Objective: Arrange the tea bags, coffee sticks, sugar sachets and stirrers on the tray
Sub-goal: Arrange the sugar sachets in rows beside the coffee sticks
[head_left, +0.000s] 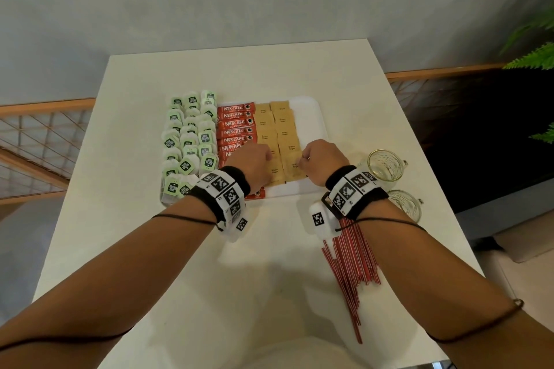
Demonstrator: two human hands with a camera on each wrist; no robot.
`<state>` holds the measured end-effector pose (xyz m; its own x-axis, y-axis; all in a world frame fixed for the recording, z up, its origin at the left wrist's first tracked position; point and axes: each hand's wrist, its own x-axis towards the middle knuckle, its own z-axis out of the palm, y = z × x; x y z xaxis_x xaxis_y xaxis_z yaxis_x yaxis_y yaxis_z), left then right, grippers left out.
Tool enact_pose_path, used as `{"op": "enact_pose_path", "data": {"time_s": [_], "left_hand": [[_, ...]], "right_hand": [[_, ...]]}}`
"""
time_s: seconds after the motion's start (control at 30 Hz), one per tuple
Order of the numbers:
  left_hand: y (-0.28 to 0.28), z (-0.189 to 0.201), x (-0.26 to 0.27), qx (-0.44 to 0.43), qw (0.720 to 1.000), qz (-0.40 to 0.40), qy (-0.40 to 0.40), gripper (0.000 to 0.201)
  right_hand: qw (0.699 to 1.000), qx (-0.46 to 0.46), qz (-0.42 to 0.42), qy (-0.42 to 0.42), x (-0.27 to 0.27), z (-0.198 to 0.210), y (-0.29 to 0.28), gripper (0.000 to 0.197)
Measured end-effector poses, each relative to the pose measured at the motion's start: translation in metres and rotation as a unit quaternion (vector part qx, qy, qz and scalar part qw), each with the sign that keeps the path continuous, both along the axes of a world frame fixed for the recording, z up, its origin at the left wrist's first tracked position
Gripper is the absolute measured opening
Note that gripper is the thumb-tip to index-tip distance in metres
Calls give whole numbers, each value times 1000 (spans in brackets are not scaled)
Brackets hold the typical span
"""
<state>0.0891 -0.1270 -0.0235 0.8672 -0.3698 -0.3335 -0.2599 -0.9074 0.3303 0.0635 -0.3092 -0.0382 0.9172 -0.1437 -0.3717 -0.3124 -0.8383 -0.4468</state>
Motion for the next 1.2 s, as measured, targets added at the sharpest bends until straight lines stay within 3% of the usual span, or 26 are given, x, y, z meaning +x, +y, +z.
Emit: {"op": "enact_pose_path", "data": {"time_s": [0.3, 0.63, 0.93, 1.2], "left_hand": [[-1, 0, 0, -1, 1000, -8, 6, 37], [-1, -1, 0, 0, 1000, -17, 7, 35], [2, -2, -2, -4, 1000, -14, 14, 38], [1, -1, -1, -13, 1000, 1, 20, 46]], "right_hand": [[999, -40, -15, 13, 1, -8, 3, 37], [999, -50, 5, 7, -2, -7, 5, 14], [999, 1, 40, -18, -10, 0, 2, 39], [999, -1, 36, -16, -11, 4, 4, 45]]}}
